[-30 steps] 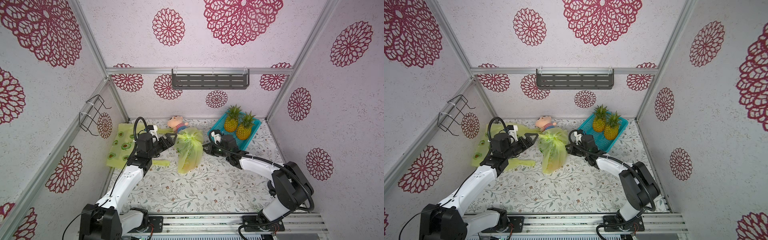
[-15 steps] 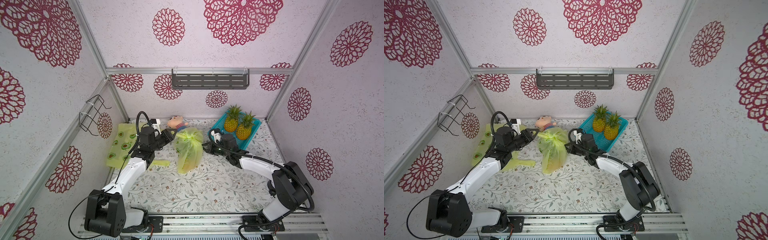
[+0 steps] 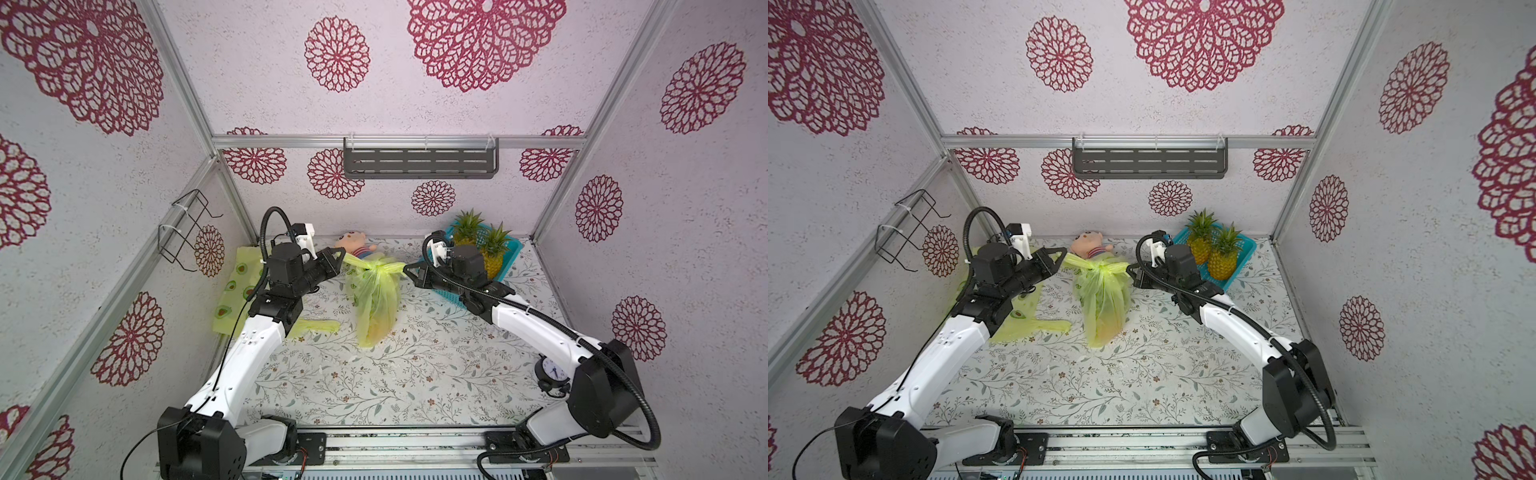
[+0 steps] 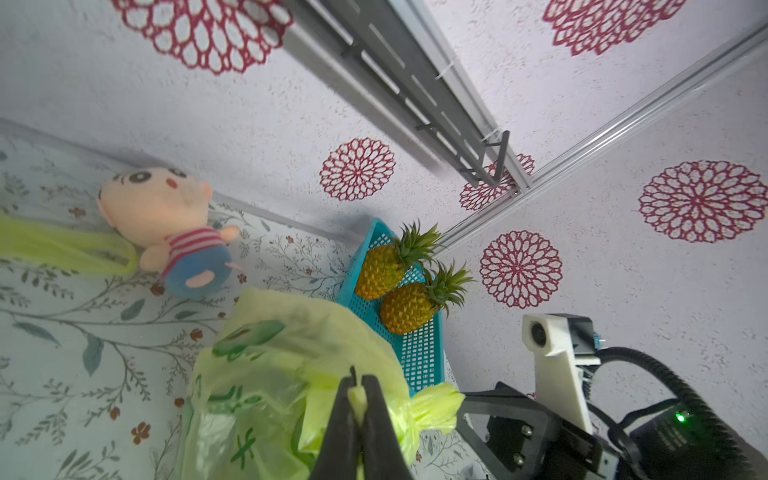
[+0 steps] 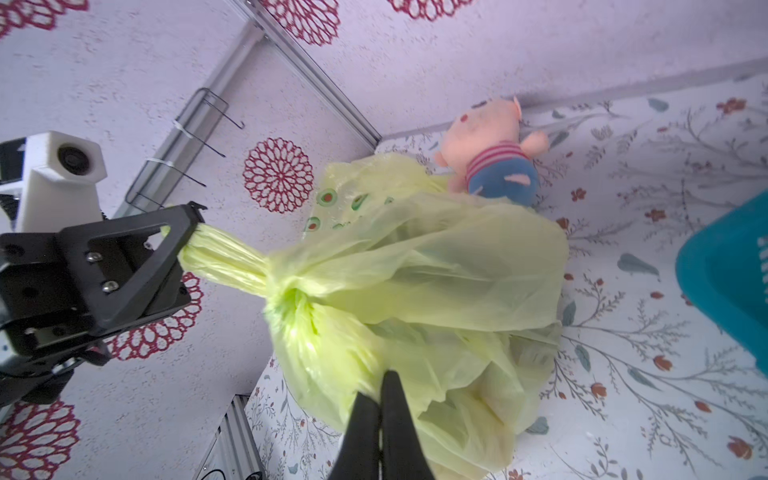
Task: Place the pineapple into a plastic bag & tie a knot
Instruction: Tie the plastic bag at the center of the board.
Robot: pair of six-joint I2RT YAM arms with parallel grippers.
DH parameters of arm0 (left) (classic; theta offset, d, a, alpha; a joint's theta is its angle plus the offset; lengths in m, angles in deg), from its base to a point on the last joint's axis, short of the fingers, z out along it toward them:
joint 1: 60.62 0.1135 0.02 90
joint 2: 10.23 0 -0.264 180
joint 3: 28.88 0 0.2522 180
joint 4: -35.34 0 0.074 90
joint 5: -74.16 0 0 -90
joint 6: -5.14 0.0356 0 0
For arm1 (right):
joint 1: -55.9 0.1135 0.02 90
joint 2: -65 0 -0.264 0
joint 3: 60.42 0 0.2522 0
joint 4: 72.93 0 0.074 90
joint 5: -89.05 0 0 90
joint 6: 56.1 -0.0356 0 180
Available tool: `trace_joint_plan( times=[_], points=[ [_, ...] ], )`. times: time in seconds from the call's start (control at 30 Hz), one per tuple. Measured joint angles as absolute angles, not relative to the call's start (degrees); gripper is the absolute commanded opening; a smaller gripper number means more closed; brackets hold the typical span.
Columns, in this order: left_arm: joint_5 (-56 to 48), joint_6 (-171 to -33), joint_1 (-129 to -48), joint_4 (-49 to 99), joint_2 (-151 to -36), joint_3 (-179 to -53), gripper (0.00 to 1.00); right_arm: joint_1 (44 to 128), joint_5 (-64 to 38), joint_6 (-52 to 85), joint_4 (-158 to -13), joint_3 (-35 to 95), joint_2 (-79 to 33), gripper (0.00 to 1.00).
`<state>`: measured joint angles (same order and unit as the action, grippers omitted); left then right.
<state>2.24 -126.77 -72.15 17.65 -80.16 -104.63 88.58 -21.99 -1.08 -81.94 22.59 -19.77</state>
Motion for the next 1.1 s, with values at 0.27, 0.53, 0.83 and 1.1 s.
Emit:
trace_joint_plan(
  times=[0.27, 0.53, 0.83, 1.1],
  points=[
    [1.8, -122.7, -71.8, 13.0, -77.6, -106.2, 0.0, 87.8, -21.2, 2.1, -85.3, 24.0, -17.0, 0.0],
    [1.3, -124.0, -71.7, 15.2, -77.3, -94.2, 0.0, 86.7, -19.0, 1.6, -84.8, 14.4, -17.0, 0.0],
    [1.0, -125.9, -70.2, 19.1, -76.4, -83.8, 0.0, 83.8, -17.3, -1.9, -82.7, 6.4, -17.0, 0.0],
    [1.7, -123.8, -68.9, 14.7, -74.3, -93.7, 0.0, 83.6, -17.6, -1.1, -84.8, 12.9, -15.0, 0.0]
  ],
)
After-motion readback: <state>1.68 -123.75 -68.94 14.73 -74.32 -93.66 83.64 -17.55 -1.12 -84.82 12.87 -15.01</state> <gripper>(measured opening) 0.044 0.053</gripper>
